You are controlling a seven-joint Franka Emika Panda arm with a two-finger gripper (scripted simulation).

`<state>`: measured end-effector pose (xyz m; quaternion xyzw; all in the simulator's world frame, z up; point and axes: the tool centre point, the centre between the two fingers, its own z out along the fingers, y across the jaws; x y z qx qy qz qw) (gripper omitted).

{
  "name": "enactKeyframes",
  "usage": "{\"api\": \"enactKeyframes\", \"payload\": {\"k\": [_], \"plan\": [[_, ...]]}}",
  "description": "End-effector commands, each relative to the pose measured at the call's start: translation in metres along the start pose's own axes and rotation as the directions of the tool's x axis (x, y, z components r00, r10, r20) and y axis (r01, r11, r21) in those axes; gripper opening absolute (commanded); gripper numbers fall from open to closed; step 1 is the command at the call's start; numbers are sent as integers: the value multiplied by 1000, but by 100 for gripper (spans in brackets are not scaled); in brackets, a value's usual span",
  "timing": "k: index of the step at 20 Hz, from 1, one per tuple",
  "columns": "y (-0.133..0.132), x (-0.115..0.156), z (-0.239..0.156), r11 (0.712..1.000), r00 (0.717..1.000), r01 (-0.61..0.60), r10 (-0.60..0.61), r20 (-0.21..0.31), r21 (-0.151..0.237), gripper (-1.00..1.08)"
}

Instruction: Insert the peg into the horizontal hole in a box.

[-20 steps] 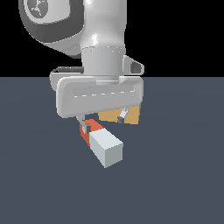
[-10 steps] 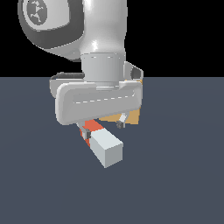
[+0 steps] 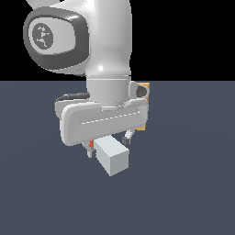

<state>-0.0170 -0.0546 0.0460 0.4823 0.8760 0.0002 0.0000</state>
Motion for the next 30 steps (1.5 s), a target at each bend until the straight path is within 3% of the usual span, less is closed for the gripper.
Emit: {"api": "enactKeyframes", "payload": {"k": [1, 7, 8, 21, 30], "plan": [[0, 0, 12, 1000, 1000, 1, -1, 0, 0, 100], [1, -1, 22, 1000, 1000, 2, -2, 0, 0, 100], [1, -1, 22, 1000, 1000, 2, -2, 0, 0, -100], [1, 0, 20, 1000, 1000, -4, 4, 0, 0, -100], [0, 9, 10, 995, 995, -97, 97, 0, 0, -100]]}}
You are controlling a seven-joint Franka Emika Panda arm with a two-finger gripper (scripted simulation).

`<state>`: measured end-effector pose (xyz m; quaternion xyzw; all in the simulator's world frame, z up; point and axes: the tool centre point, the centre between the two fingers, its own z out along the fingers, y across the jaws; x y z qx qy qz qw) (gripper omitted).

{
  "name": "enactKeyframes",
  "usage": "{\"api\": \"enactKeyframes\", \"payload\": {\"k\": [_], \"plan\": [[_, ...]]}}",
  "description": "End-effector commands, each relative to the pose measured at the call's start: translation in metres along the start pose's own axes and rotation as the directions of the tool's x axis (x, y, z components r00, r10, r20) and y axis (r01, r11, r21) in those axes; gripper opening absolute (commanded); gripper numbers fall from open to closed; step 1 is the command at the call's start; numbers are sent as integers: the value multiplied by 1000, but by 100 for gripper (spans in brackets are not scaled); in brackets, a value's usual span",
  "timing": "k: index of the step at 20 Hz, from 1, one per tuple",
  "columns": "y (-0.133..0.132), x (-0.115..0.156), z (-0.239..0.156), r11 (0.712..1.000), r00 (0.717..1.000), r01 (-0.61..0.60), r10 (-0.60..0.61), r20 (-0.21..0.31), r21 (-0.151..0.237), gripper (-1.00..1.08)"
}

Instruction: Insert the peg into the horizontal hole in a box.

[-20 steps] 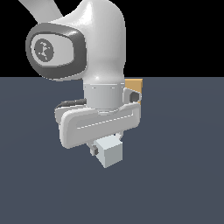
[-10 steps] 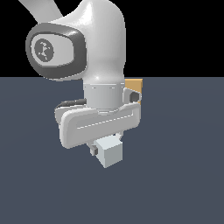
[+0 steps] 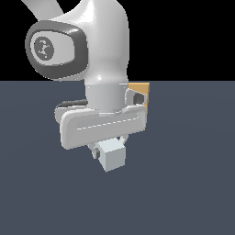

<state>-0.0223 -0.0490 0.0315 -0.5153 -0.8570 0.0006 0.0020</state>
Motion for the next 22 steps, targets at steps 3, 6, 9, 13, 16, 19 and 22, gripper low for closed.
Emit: {"api": "enactKeyframes", "payload": {"k": [3, 6, 9, 13, 16, 19, 22], "plan": [[1, 6, -11, 997, 997, -76, 76, 2, -4, -100], [0, 12, -18, 990, 990, -141, 141, 1, -4, -100], [0, 19, -26, 977, 977, -215, 215, 1, -5, -100], [1, 28, -38, 950, 950, -311, 311, 0, -5, -100], [3, 35, -46, 925, 925, -380, 380, 0, -5, -100], [5, 41, -54, 895, 895, -446, 446, -1, -5, -100], [7, 47, -62, 861, 861, -508, 508, -1, -5, -100]]}}
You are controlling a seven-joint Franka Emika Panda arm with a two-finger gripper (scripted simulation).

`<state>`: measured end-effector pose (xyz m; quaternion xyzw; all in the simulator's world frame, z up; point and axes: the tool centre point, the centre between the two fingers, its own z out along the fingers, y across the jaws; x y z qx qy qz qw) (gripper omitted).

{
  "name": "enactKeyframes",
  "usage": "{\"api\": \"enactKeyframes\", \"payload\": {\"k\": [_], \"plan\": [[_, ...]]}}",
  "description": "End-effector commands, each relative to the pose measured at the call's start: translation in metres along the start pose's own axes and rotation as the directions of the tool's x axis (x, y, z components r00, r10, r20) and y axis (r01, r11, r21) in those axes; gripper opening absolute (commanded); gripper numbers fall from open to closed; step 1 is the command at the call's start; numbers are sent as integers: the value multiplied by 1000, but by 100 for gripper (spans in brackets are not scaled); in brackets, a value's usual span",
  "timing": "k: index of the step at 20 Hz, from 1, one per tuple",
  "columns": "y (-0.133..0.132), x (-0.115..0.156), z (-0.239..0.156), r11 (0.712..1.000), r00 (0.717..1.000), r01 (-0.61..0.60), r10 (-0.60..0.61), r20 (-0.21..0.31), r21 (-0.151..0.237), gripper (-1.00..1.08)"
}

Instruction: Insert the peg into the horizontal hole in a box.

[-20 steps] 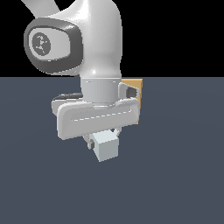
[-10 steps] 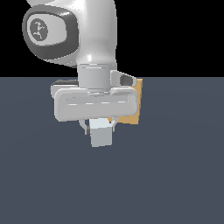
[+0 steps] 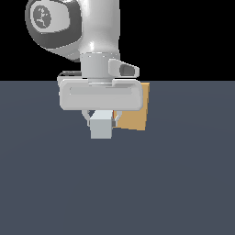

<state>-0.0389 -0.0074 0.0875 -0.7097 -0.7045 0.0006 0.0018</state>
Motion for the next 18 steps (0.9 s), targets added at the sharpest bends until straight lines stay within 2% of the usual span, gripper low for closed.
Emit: {"api": "enactKeyframes", "payload": {"k": [1, 9, 18], "plan": [[1, 5, -9, 998, 998, -60, 60, 0, -4, -100], [1, 19, -25, 979, 979, -203, 203, 0, -4, -100], [3, 25, -33, 962, 962, -274, 274, 0, -4, -100]]}}
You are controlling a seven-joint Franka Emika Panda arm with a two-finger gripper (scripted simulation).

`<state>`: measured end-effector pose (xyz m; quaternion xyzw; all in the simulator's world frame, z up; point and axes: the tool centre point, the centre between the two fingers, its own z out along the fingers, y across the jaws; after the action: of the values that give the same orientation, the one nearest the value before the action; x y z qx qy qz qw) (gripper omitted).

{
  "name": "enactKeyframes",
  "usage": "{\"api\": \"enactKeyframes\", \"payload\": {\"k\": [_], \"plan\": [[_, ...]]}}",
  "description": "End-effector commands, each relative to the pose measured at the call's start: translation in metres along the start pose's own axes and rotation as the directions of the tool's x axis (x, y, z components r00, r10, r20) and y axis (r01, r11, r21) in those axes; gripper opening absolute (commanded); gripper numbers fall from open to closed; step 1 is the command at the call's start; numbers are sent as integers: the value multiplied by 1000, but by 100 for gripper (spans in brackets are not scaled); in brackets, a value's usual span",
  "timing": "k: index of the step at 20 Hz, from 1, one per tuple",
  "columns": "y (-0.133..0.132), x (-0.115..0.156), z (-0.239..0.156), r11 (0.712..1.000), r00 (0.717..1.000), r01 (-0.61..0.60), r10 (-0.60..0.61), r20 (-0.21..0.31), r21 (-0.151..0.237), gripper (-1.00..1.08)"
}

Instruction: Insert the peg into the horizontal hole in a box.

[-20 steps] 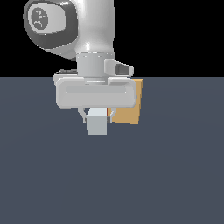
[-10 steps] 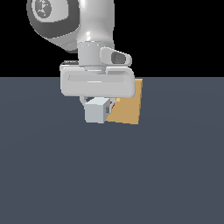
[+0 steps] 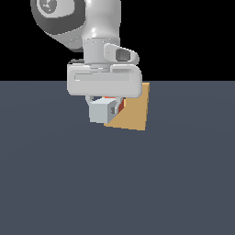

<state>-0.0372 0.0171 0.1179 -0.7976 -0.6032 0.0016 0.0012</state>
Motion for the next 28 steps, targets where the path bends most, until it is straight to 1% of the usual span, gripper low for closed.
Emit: {"api": "enactKeyframes", "payload": {"k": [1, 10, 12, 15, 19, 23, 28], "plan": [[1, 1, -3, 1000, 1000, -11, 11, -1, -4, -100], [0, 1, -1, 1000, 1000, -9, 9, 1, 0, -100], [3, 2, -5, 1000, 1000, -7, 7, -4, -7, -100], [3, 2, -5, 1000, 1000, -7, 7, -4, -7, -100], [2, 5, -3, 1000, 1000, -7, 7, -2, -3, -100], [1, 21, -3, 1000, 1000, -8, 8, -2, -3, -100], [1, 58, -4, 1000, 1000, -8, 8, -3, -5, -100]]}}
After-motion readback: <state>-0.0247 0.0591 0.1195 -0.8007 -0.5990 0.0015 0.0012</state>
